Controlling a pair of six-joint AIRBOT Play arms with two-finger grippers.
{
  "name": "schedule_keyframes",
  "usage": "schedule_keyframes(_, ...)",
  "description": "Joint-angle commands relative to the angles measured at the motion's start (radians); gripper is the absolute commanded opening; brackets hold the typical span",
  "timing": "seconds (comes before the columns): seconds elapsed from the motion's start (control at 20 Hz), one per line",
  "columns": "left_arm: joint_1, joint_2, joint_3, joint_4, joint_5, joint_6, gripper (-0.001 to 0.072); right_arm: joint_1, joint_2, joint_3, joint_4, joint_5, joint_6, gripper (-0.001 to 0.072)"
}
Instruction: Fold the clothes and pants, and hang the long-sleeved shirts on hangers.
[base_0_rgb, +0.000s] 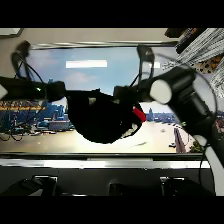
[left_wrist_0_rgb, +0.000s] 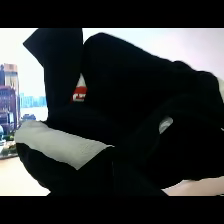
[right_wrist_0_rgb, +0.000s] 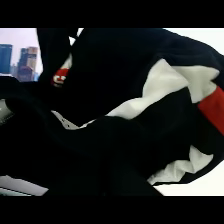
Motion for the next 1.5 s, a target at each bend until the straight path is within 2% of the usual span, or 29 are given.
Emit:
schedule_keyframes(0.0, -0.013, -0.039, -0.102, -0.006, 0.036, 0.017, 0.0023, 0.035, 0.000, -0.160, -0.073, -0.086, 0.162, 0.0032)
schedule_keyframes(0.1, -0.012, -0.058, -0.102, -0.006, 0.044, 0.022, 0.0034, 0.035, -0.002, -0.174, -0.089, -0.115, 0.178, 0.0032)
schedule_keyframes(0.15, -0.008, -0.058, -0.102, -0.006, 0.051, 0.022, 0.0151, 0.035, -0.002, -0.174, -0.091, -0.126, 0.178, 0.0032)
schedule_keyframes(0.25, 0.018, -0.050, -0.091, 0.001, 0.042, 0.023, 0.0602, 0.035, -0.002, -0.173, -0.082, -0.123, 0.177, 0.0032)
schedule_keyframes(0.35, 0.089, -0.017, -0.078, 0.069, 0.024, 0.024, 0.0683, 0.035, -0.002, -0.173, -0.079, -0.107, 0.167, 0.0032)
schedule_keyframes(0.45, 0.216, 0.038, -0.079, 0.182, -0.010, 0.024, 0.0685, 0.035, -0.002, -0.173, -0.079, -0.101, 0.154, 0.0032)
schedule_keyframes(0.5, 0.295, 0.067, -0.081, 0.210, -0.020, 0.060, 0.0685, 0.035, -0.002, -0.173, -0.075, -0.097, 0.153, 0.0032)
schedule_keyframes(0.65, 0.567, 0.110, -0.092, 0.231, -0.033, 0.307, 0.0680, 0.035, -0.002, -0.173, -0.071, -0.094, 0.150, 0.0032)
schedule_keyframes(0.7, 0.647, 0.108, -0.093, 0.228, -0.042, 0.349, 0.0679, 0.035, -0.002, -0.173, -0.071, -0.094, 0.150, 0.0032)
schedule_keyframes(0.8, 0.757, 0.103, -0.095, 0.229, -0.047, 0.352, 0.0678, 0.035, -0.002, -0.173, -0.071, -0.095, 0.149, 0.0032)
schedule_keyframes(0.95, 0.853, 0.069, -0.102, 0.229, -0.058, 0.317, 0.0679, 0.035, -0.002, -0.173, -0.072, -0.095, 0.135, 0.0033)
schedule_keyframes(1.05, 0.909, 0.023, -0.133, 0.220, -0.061, 0.355, 0.0686, 0.035, -0.002, -0.173, -0.072, -0.095, 0.126, 0.0033)
schedule_keyframes(1.25, 1.040, -0.070, -0.217, 0.069, -0.037, 0.588, 0.0685, 0.035, -0.002, -0.173, -0.072, -0.095, 0.124, 0.0033)
schedule_keyframes(1.35, 1.072, -0.091, -0.258, 0.060, -0.018, 0.694, 0.0685, 0.035, -0.002, -0.173, -0.072, -0.095, 0.125, 0.0033)
schedule_keyframes(1.45, 1.089, -0.095, -0.306, 0.060, 0.031, 0.755, 0.0685, 0.035, -0.002, -0.173, -0.072, -0.095, 0.125, 0.0033)
